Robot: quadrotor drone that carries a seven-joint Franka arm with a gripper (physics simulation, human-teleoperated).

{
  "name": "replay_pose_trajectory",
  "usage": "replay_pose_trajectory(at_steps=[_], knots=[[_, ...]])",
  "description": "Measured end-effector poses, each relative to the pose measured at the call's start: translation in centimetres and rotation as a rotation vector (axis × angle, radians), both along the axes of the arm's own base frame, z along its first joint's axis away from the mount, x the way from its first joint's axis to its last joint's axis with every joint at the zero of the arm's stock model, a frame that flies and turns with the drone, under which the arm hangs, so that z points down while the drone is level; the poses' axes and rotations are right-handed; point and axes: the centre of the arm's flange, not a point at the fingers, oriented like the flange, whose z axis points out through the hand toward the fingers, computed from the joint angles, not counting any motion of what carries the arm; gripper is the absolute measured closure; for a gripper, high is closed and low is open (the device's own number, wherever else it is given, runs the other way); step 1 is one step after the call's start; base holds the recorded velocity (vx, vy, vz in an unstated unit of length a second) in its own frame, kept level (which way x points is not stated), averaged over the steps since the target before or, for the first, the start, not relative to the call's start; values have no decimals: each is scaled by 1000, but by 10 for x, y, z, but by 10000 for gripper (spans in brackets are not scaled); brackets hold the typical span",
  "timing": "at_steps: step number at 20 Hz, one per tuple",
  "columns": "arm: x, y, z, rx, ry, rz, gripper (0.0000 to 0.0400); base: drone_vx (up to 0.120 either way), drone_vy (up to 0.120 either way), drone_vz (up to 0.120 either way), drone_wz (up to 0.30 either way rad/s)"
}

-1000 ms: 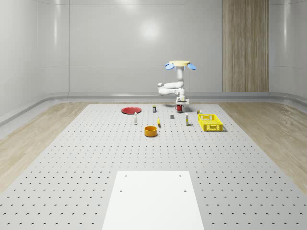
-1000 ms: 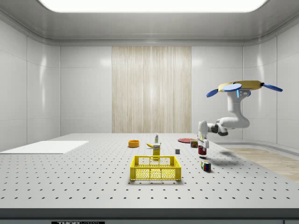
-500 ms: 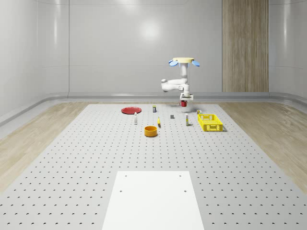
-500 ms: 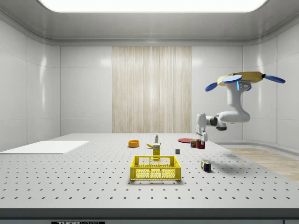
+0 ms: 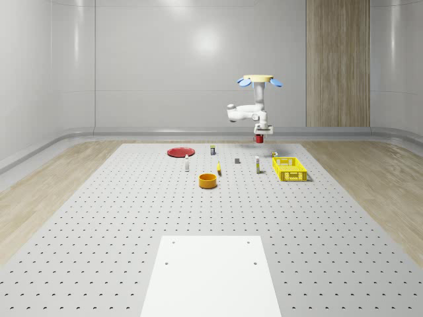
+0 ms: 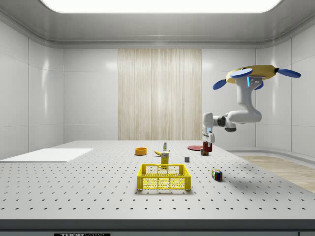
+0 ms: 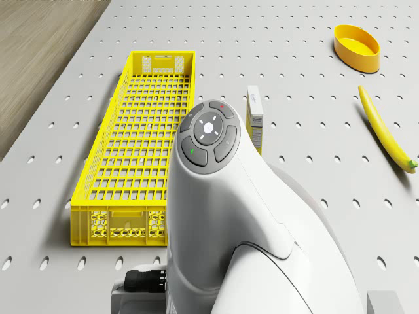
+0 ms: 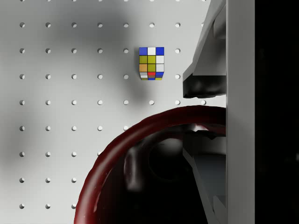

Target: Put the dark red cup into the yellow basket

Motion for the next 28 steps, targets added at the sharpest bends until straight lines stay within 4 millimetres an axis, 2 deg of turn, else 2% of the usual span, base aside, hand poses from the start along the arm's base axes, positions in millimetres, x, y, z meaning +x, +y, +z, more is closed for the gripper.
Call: replay_pose_trajectory(at_steps=[28], knots=[[0,0,0,0,0,0,300,120,120,0,0]])
